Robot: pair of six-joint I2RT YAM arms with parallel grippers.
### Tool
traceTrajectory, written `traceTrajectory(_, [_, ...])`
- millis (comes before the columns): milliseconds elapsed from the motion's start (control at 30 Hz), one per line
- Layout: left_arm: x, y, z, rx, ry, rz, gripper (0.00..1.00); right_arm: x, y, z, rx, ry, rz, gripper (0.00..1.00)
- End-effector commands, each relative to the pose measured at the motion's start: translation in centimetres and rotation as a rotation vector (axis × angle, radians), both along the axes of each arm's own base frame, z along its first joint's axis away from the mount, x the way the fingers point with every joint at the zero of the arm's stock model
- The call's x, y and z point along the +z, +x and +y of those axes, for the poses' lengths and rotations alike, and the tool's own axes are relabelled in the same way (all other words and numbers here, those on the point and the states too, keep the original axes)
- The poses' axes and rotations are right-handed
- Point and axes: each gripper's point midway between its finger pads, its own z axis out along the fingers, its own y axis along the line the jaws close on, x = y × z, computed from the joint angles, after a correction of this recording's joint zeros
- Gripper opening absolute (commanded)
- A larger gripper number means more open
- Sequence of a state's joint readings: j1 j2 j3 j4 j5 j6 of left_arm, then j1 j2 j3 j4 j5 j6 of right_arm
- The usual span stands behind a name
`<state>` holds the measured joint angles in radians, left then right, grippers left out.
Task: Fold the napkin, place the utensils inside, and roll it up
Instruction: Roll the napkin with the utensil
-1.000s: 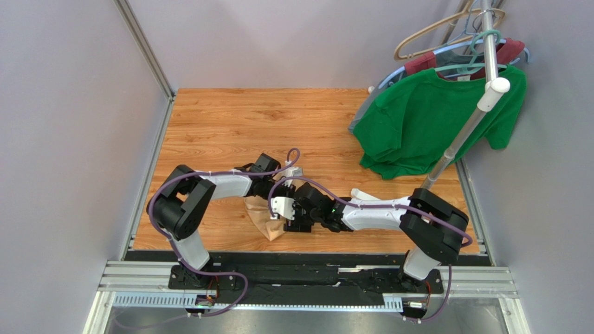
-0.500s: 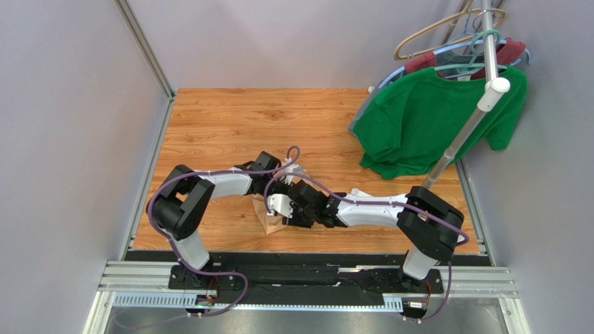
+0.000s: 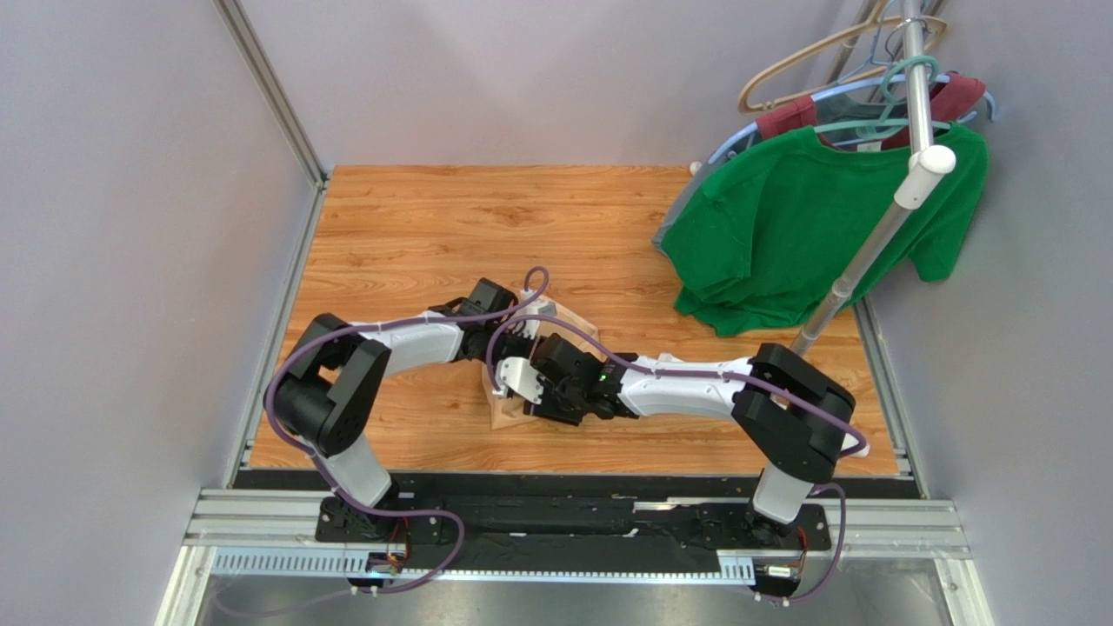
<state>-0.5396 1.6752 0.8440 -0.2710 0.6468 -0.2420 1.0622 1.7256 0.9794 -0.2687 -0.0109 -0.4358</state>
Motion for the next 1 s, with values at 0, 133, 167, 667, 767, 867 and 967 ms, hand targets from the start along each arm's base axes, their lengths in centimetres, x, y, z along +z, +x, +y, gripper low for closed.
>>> traceTrajectory(0, [1.9,1.7,0.5,0.084,-0.016,-0.08,0.66,-4.1,-3.0,-3.3,-0.026,-0.157,0.178,0.24])
traceTrajectory(133, [2.7,3.0,1.5,0.15,-0.023,-0.101,0.68,-4.1,-3.2,-3.1,-0.023,-0.146,0.201,0.2])
traceTrajectory(167, [2.7,3.1,1.7,0.16,-0.023,-0.099,0.68,-4.2,-3.3,-3.2,-0.025,-0.151,0.207,0.2])
traceTrajectory(667, [4.3,5.7,3.6,0.306,0.028,-0.197,0.7,-3.6,-3.1,-3.0,-0.016,-0.115,0.239,0.16])
traceTrajectory(767, [6.1,7.1,3.9,0.361,0.023,-0.268,0.71,-3.3,-3.1,-3.1,-0.019,-0.105,0.251,0.16])
traceTrajectory(867, [7.4,8.4,4.3,0.411,0.037,-0.318,0.71,-3.2,-2.9,-3.1,-0.022,-0.097,0.253,0.15])
traceTrajectory(967, [7.7,9.4,5.8,0.49,0.075,-0.346,0.72,-3.1,-2.7,-3.1,-0.029,-0.097,0.256,0.15])
